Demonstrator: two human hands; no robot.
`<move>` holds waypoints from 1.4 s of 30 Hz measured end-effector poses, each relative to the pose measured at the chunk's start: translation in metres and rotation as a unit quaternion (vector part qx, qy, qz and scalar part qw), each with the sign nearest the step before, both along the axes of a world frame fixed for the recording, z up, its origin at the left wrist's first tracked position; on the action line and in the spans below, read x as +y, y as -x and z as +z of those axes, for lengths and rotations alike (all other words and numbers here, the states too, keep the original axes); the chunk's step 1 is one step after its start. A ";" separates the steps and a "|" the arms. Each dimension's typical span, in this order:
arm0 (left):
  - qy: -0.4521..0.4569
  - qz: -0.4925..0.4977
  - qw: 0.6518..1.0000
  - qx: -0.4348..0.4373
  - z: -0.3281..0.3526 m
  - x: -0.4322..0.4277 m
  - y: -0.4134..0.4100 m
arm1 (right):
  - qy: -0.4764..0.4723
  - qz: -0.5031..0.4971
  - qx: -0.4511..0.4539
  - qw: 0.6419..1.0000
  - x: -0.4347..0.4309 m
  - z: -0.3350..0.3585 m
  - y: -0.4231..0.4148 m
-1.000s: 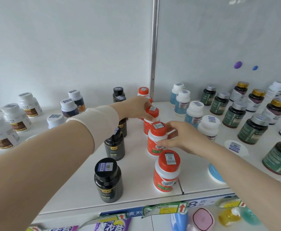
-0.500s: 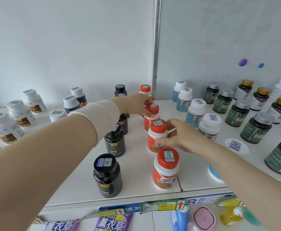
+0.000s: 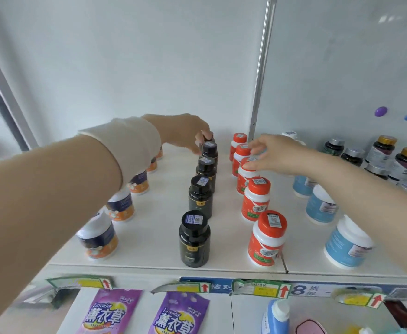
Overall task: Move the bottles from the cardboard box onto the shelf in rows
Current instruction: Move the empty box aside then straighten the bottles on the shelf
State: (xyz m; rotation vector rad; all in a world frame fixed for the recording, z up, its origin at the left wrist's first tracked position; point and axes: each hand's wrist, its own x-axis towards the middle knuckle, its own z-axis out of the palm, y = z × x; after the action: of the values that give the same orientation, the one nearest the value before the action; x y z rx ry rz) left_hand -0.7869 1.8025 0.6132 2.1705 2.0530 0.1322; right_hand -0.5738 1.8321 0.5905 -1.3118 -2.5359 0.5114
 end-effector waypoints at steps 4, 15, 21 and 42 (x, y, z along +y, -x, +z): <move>0.023 -0.008 0.994 0.108 -0.009 -0.019 0.035 | -0.036 0.036 -0.095 0.994 -0.014 -0.003 0.034; 0.019 -0.084 0.984 0.155 -0.030 -0.020 0.065 | -0.044 -0.005 -0.224 0.974 -0.031 -0.020 0.070; 0.013 -0.091 0.994 -0.057 -0.055 0.001 0.042 | 0.037 -0.009 -0.094 0.995 -0.050 -0.039 0.073; 0.056 -0.046 0.979 -0.188 -0.068 0.027 0.014 | 0.075 -0.064 0.041 0.994 -0.043 -0.065 0.072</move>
State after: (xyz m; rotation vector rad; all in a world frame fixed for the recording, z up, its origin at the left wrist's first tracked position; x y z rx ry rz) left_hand -0.8011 1.8293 0.5447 1.9867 1.7069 0.3754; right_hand -0.6459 1.7886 0.5250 -1.4621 -2.3667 0.7237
